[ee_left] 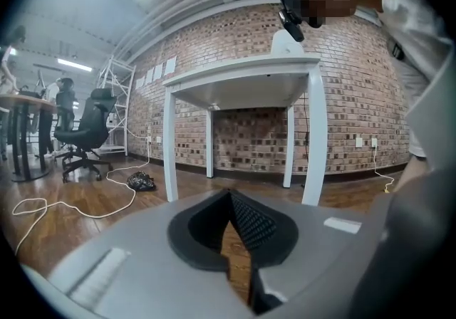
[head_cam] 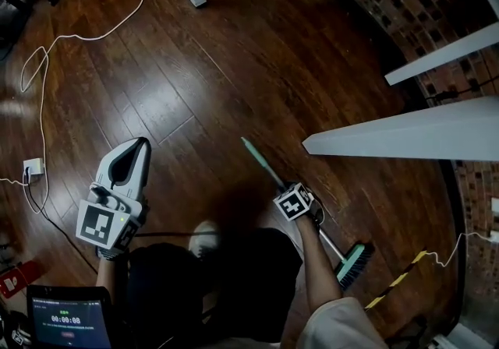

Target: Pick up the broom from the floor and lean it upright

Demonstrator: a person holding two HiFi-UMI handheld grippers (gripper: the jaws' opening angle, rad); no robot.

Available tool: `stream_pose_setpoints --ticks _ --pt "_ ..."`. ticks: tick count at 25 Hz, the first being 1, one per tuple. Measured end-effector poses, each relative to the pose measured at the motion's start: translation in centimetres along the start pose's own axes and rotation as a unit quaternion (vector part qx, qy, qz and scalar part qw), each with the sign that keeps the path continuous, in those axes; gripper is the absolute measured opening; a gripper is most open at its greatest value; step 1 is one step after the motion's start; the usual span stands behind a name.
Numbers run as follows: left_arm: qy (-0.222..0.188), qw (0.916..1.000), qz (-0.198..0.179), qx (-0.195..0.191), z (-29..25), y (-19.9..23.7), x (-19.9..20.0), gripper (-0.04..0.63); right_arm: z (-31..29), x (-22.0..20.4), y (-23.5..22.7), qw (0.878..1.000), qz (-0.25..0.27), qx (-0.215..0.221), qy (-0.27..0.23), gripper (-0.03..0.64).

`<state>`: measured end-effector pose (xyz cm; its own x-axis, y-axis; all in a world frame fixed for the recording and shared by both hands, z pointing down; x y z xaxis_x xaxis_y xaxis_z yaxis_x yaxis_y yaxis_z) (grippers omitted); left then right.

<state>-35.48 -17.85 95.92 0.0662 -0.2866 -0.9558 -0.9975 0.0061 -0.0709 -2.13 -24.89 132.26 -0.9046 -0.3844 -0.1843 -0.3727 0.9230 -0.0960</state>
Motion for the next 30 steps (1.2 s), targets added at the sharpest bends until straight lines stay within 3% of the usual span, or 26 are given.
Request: stream_pose_setpoints --ticks 7,16,23,30 --pt "0.001 0.9999 0.002 -0.012 -0.7 -0.6 0.0 0.002 0.0 -0.1 0.0 1.000 0.012 -0.004 0.006 0.094" --pt "-0.003 0.9998 0.007 -0.021 -0.3 -0.9 0.9 0.002 3.9 -0.1 1.6 0.999 0.013 -0.012 -0.051 0.087" --pt "-0.009 0.9991 -0.014 -0.038 2.3 -4.3 11.7 0.002 16.8 -0.9 3.2 0.994 0.015 -0.028 -0.105 0.084" --pt "-0.011 0.9932 -0.012 -0.115 3.7 -9.0 21.1 0.002 28.0 -3.6 3.3 0.985 -0.013 -0.086 -0.148 0.084"
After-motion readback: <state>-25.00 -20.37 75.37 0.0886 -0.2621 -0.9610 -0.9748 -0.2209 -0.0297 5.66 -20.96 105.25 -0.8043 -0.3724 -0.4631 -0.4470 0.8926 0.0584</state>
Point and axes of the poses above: the fingertips, and each gripper's own axes: z backward along the fingers, y to its left, x out of its top, the point moved 2 cm from there along z, backward along the fingers, and after that the axes turned 6 degrees about -z, right-handed, at the moved point
